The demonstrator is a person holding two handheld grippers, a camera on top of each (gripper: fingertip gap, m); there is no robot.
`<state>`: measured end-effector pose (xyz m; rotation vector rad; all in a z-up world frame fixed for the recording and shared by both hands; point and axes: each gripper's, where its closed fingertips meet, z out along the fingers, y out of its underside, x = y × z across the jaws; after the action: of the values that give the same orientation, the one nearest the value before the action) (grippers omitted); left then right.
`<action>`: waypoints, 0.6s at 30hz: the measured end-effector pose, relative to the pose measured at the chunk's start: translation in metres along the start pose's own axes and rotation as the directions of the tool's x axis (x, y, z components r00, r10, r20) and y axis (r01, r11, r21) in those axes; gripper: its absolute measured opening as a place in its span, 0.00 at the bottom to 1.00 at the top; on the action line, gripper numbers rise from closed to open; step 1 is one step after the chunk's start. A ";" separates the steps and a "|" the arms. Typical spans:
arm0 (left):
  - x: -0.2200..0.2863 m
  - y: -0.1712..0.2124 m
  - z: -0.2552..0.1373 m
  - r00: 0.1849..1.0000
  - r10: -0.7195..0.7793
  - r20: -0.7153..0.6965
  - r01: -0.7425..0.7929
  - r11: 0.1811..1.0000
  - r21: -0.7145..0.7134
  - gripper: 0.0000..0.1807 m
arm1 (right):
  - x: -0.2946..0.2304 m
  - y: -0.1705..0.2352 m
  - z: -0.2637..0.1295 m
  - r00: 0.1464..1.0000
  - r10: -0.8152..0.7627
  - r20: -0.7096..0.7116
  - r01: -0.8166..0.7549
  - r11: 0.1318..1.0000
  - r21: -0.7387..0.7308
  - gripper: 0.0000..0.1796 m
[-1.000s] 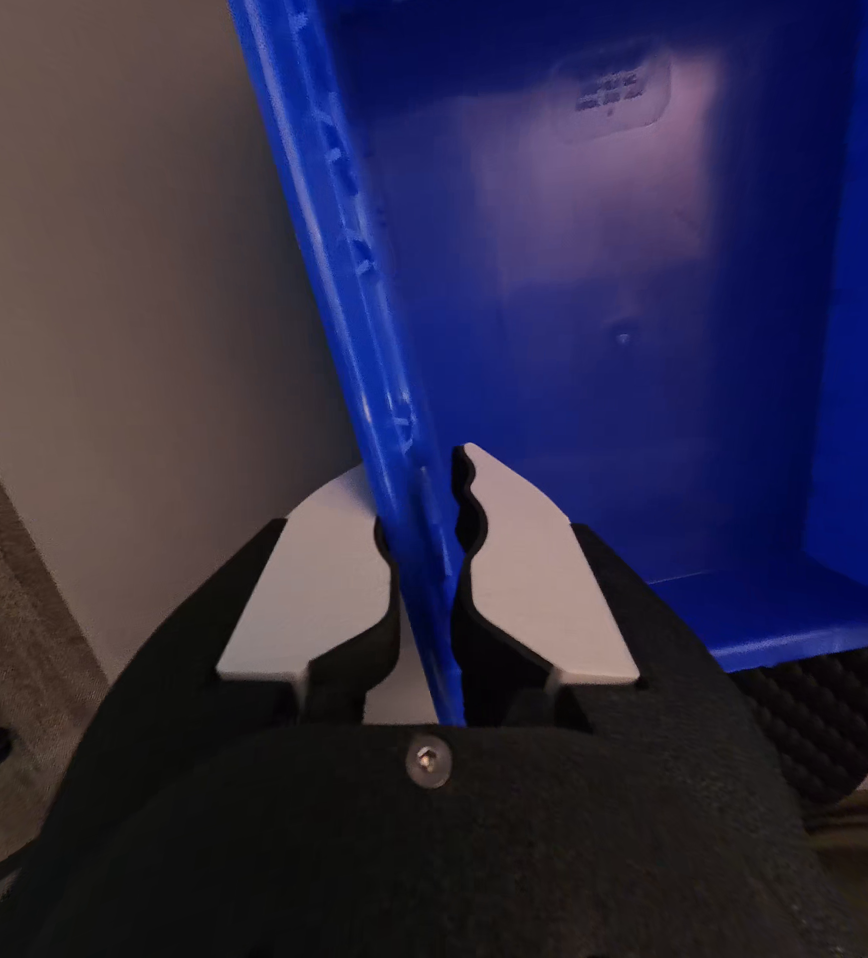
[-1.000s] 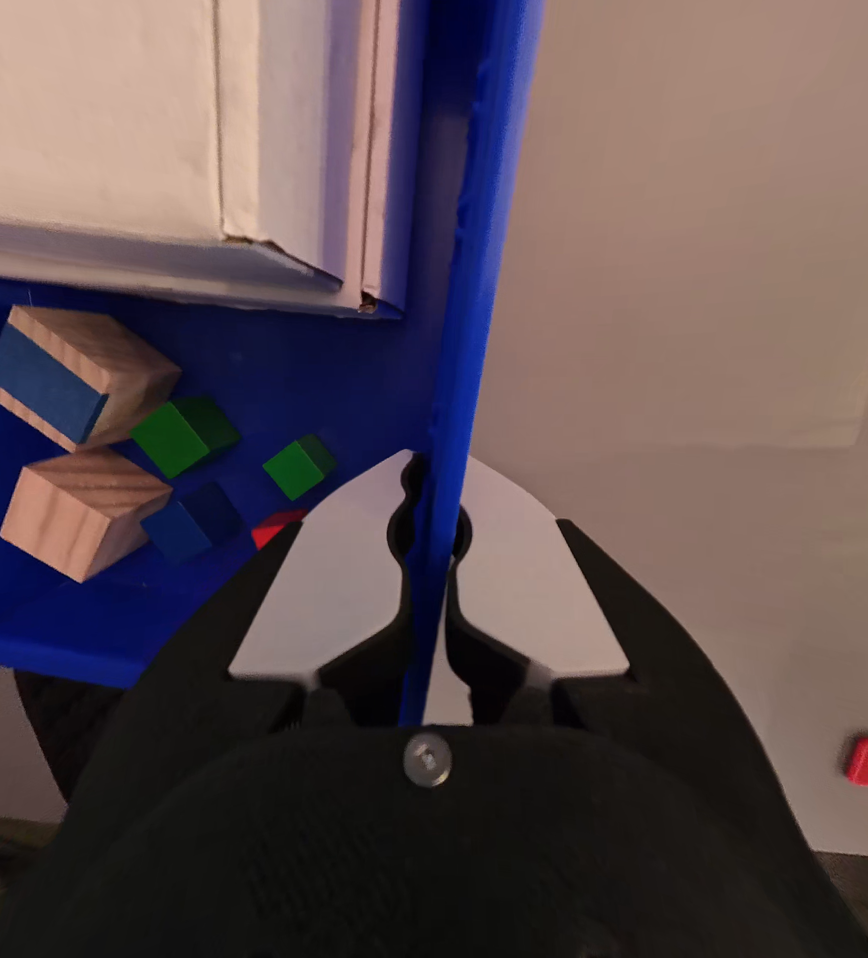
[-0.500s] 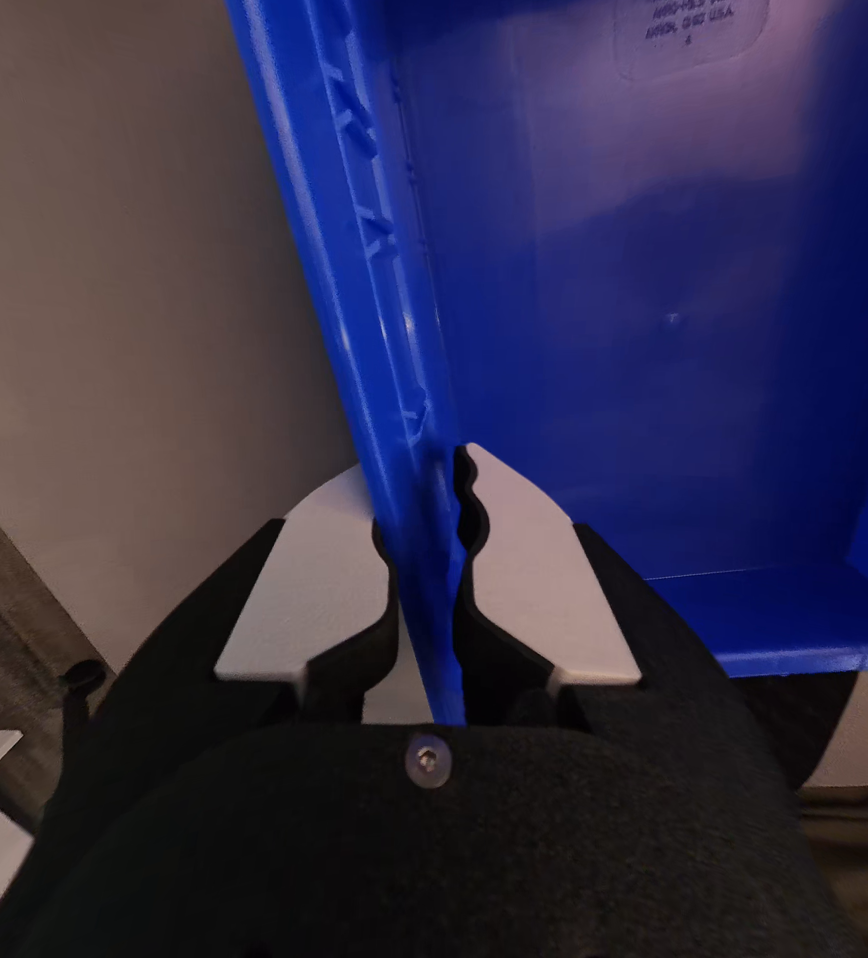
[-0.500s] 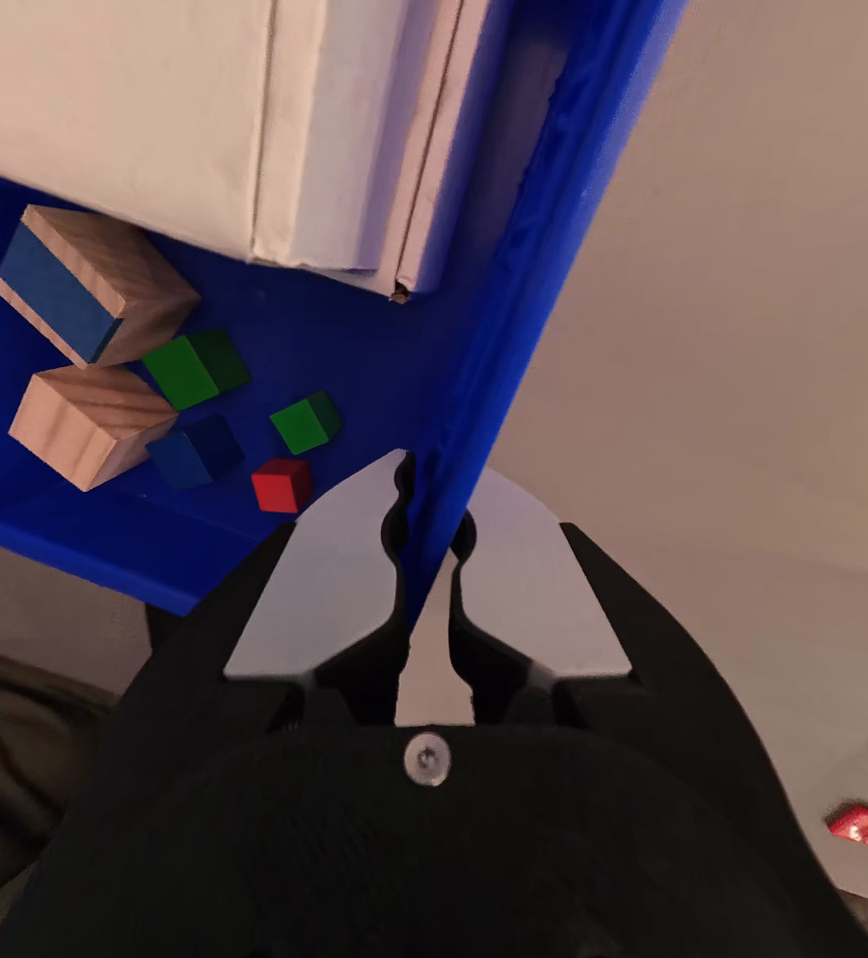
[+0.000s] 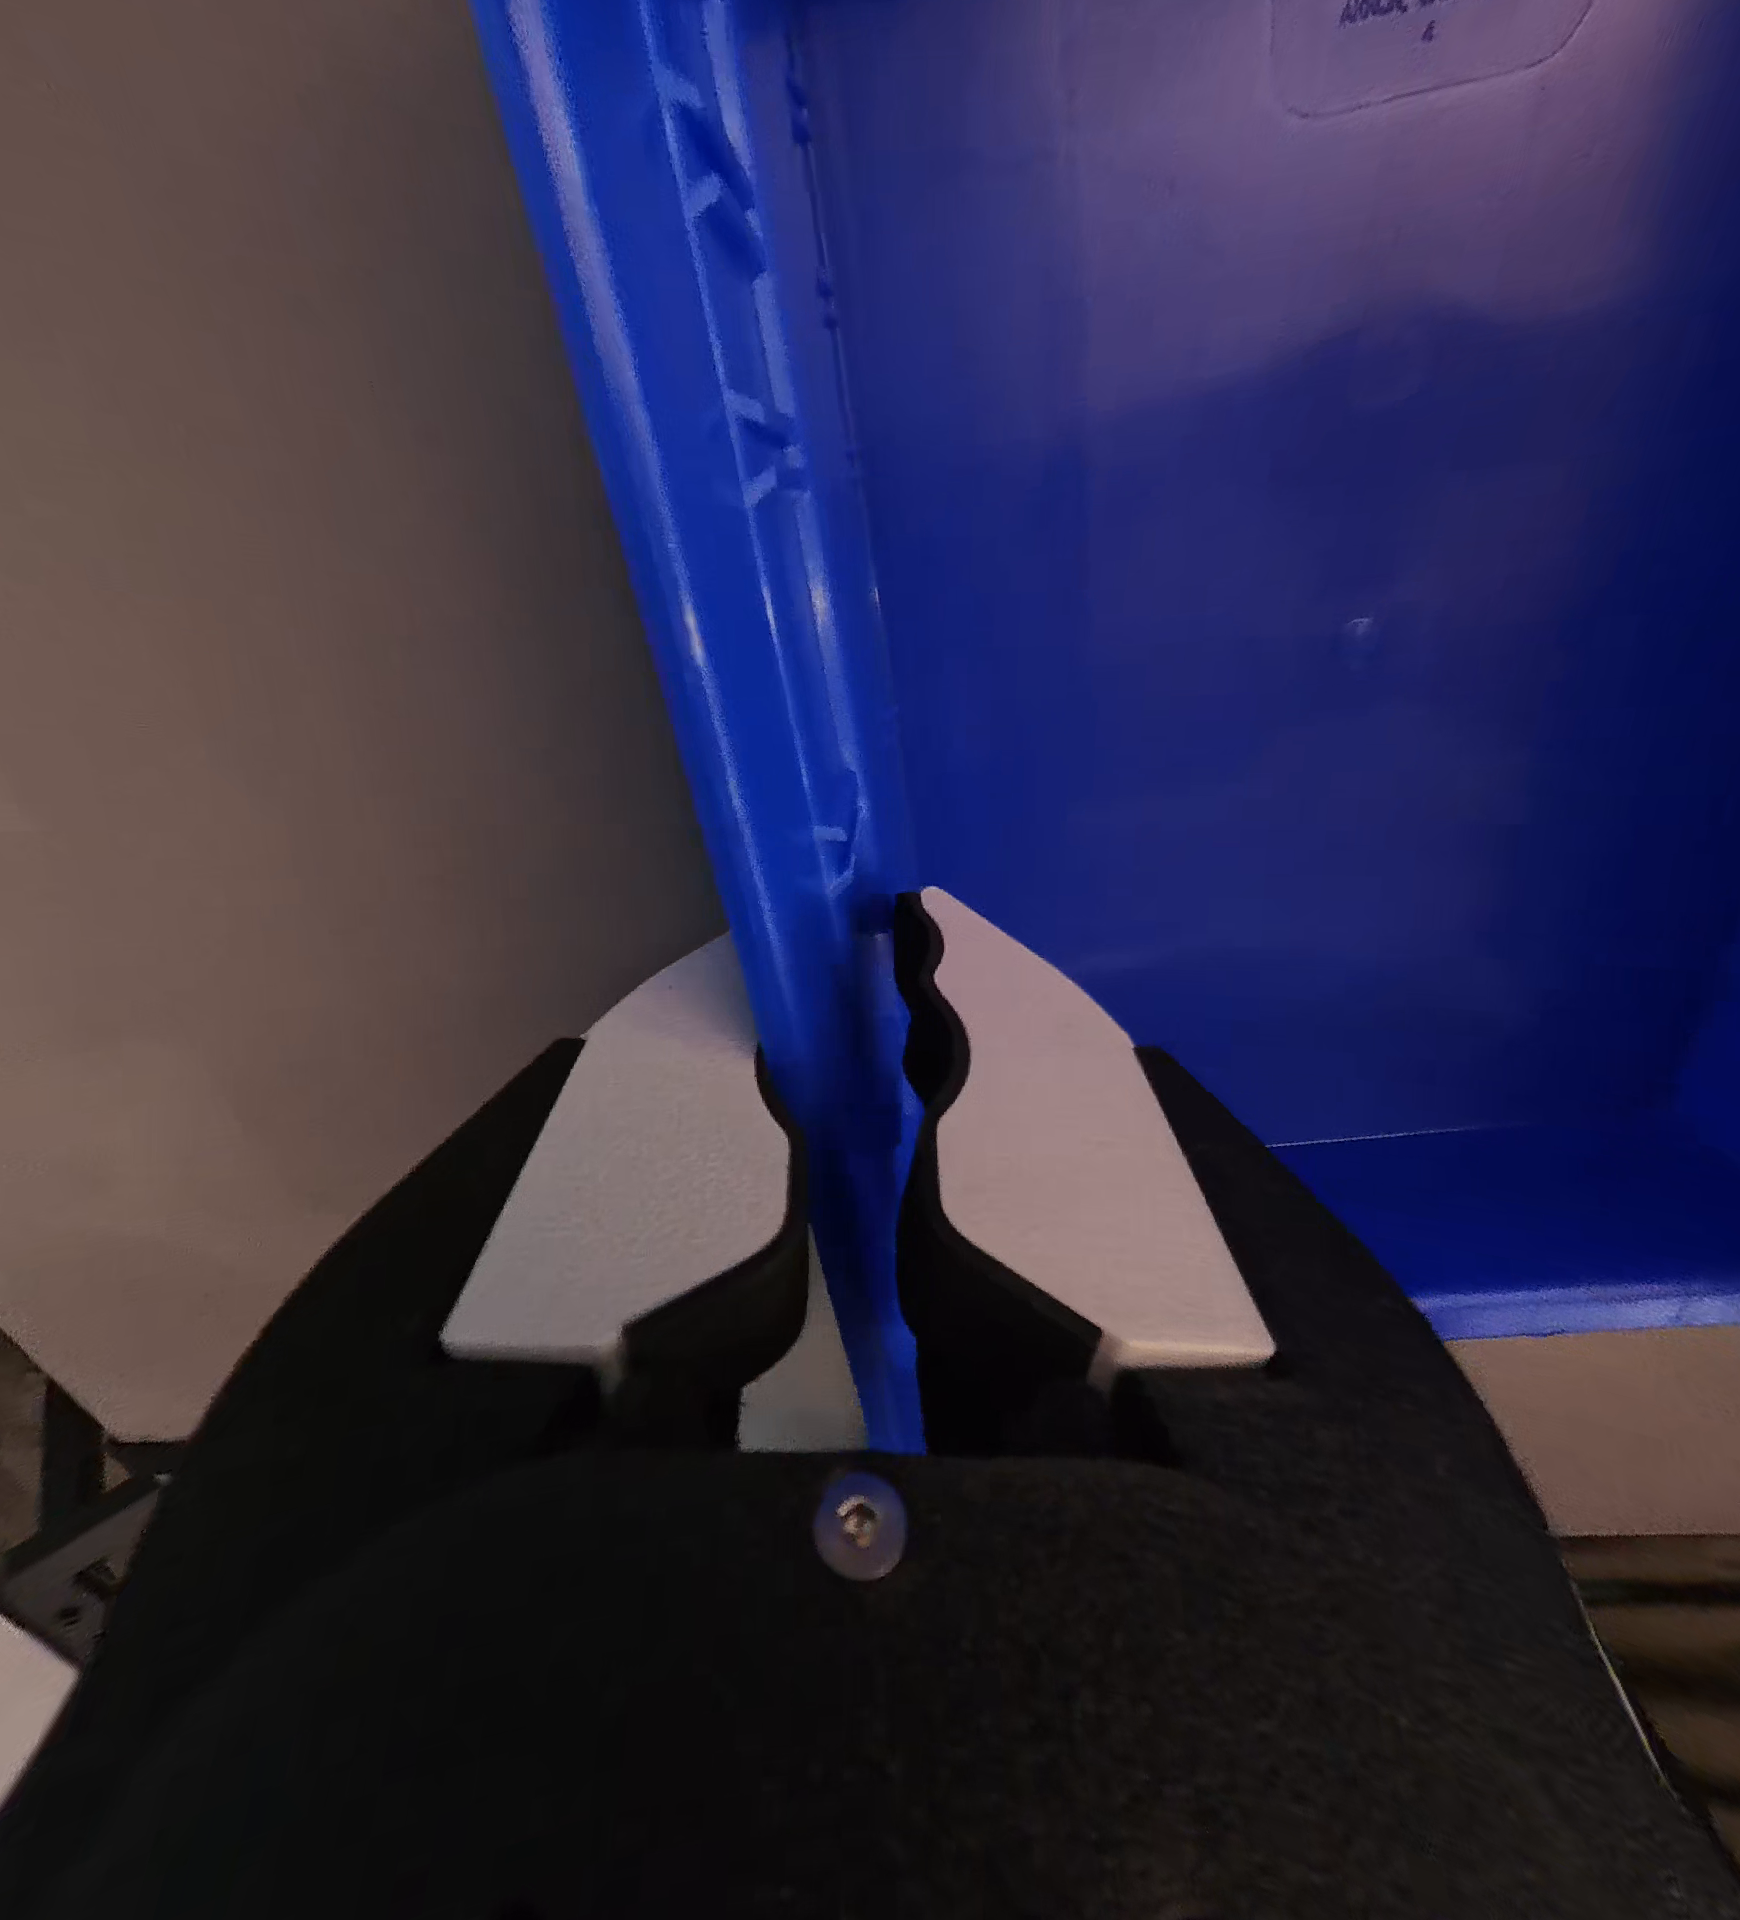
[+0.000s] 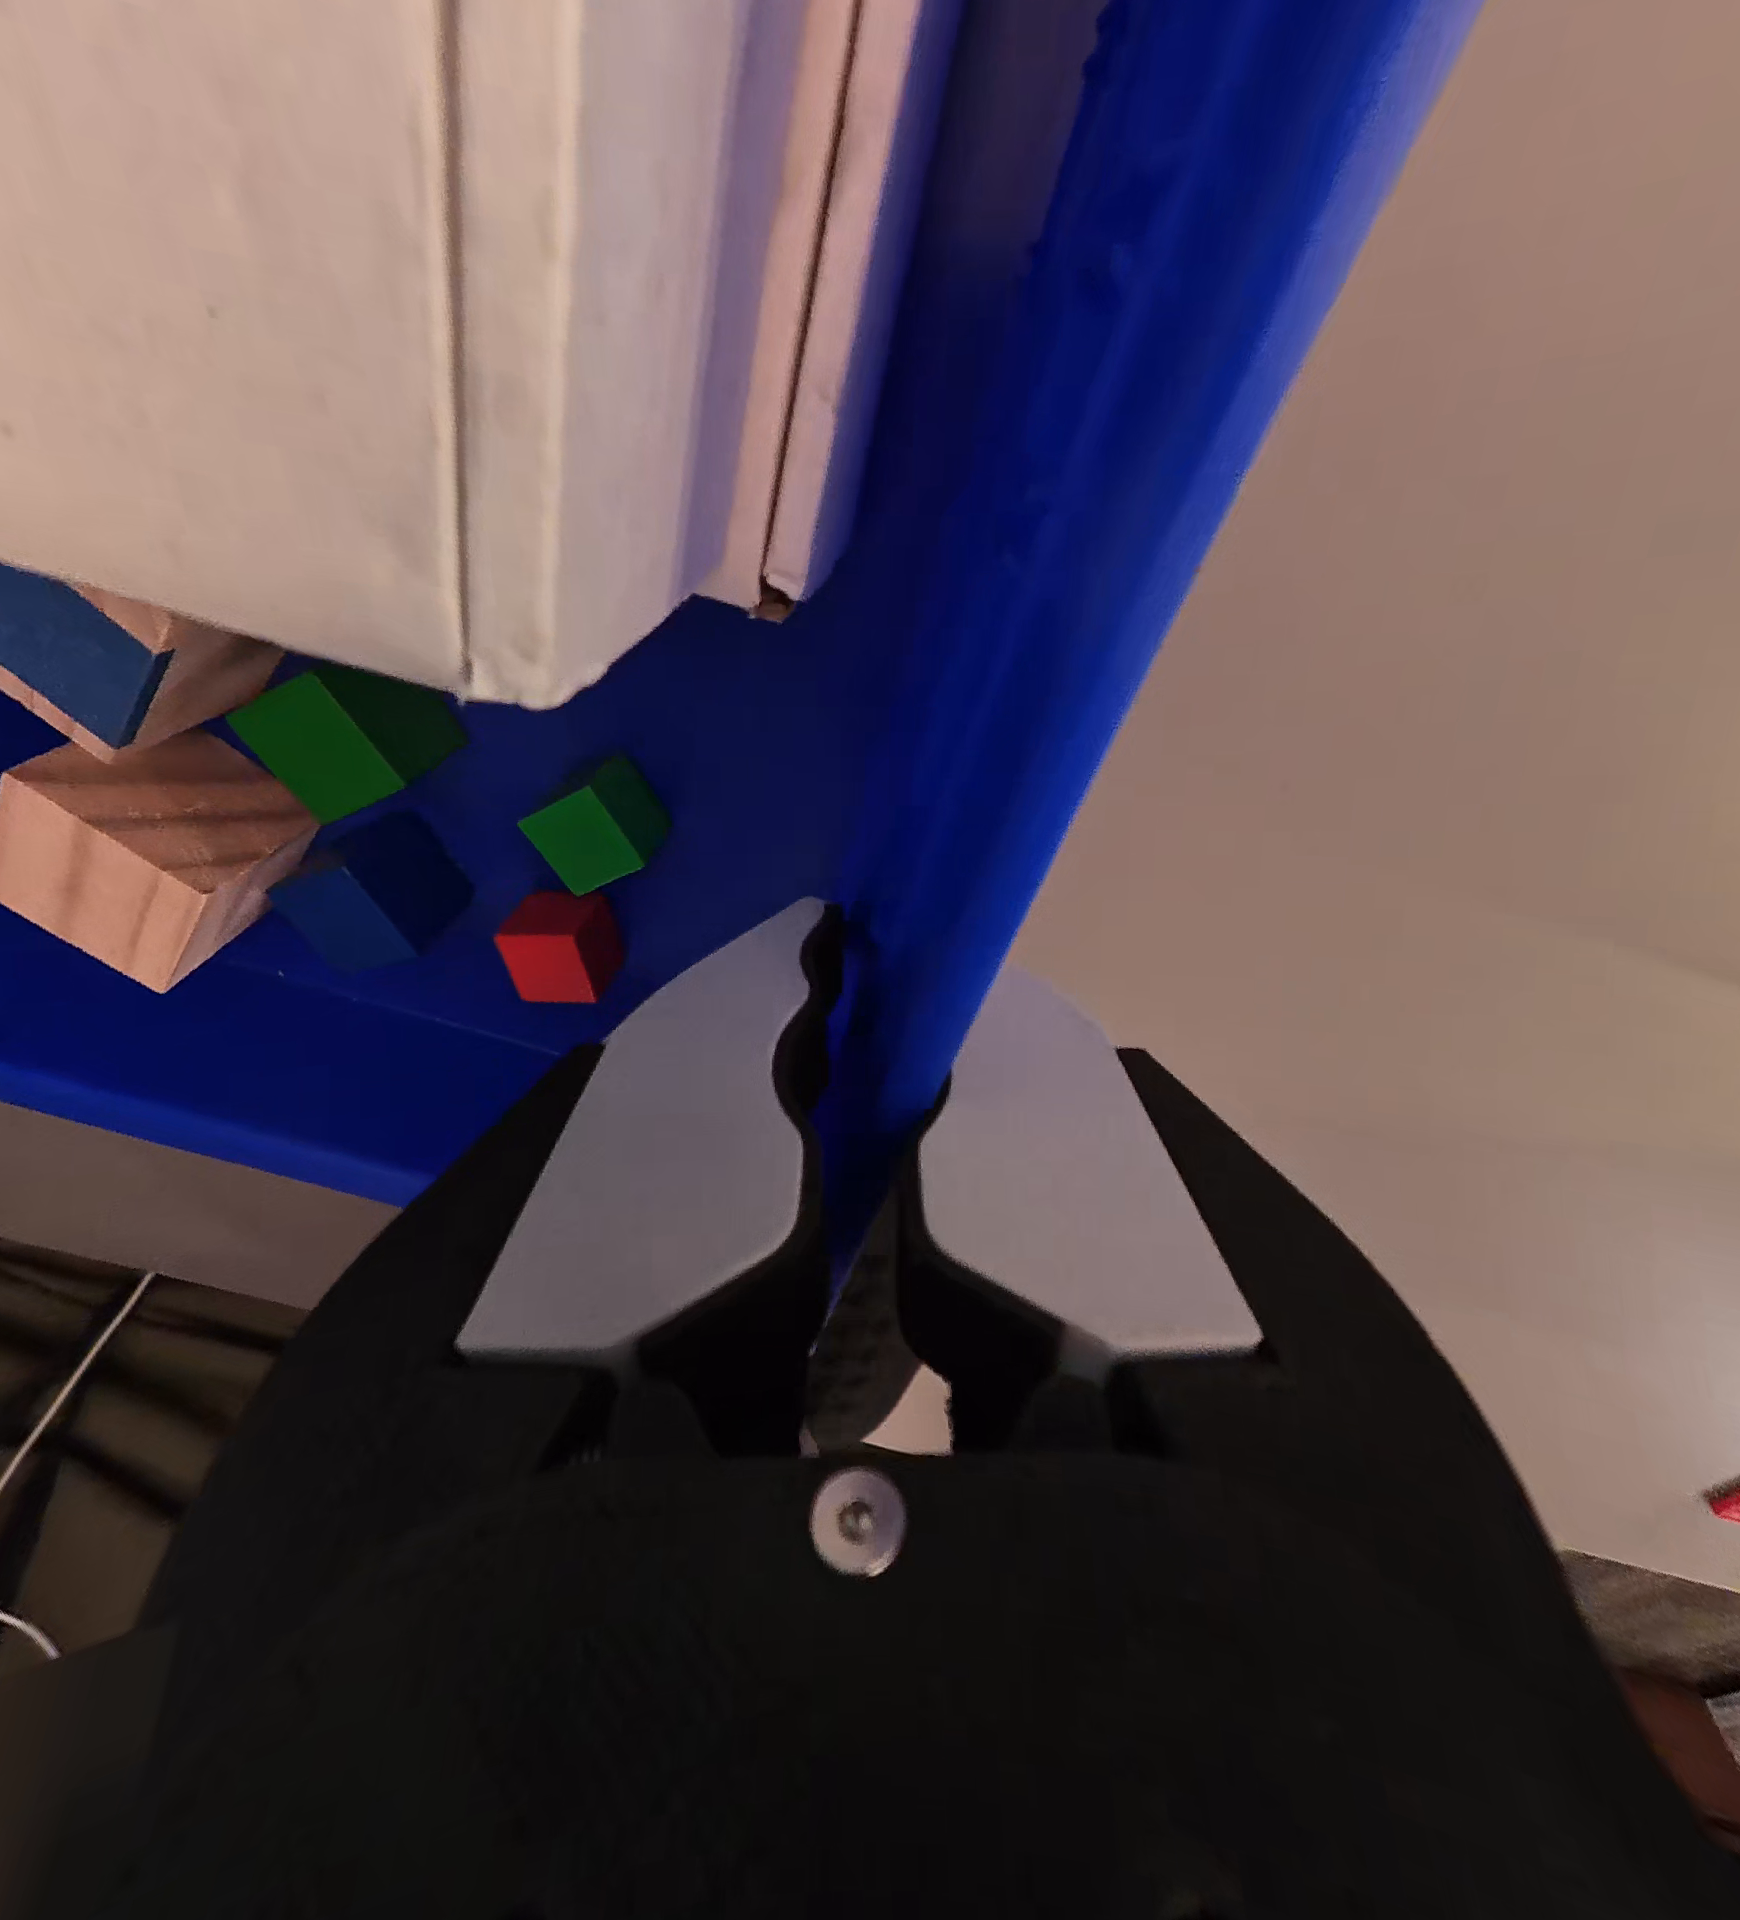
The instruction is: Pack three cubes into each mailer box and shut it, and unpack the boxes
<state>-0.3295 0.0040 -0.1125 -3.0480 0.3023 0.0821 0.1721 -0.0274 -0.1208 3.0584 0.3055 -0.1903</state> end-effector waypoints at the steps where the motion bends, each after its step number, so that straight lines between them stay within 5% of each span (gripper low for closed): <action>1: 0.004 0.001 0.000 1.000 0.010 0.008 -0.010 1.000 -0.003 0.08 | -0.004 -0.002 0.000 1.000 0.000 -0.007 0.000 1.000 0.001 0.05; 11: 0.033 0.005 0.000 0.988 0.115 0.108 -0.112 0.993 -0.030 0.16 | -0.025 -0.020 0.004 0.998 0.016 -0.055 -0.014 0.999 0.039 0.06; 18: 0.041 0.005 -0.005 0.980 0.196 0.037 -0.195 0.980 -0.028 0.24 | -0.024 -0.027 0.002 0.996 -0.035 -0.084 0.040 0.997 0.061 0.08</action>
<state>-0.2901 -0.0091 -0.1106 -3.0262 0.6023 0.1591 0.1429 -0.0058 -0.1205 3.1304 0.3686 -0.0758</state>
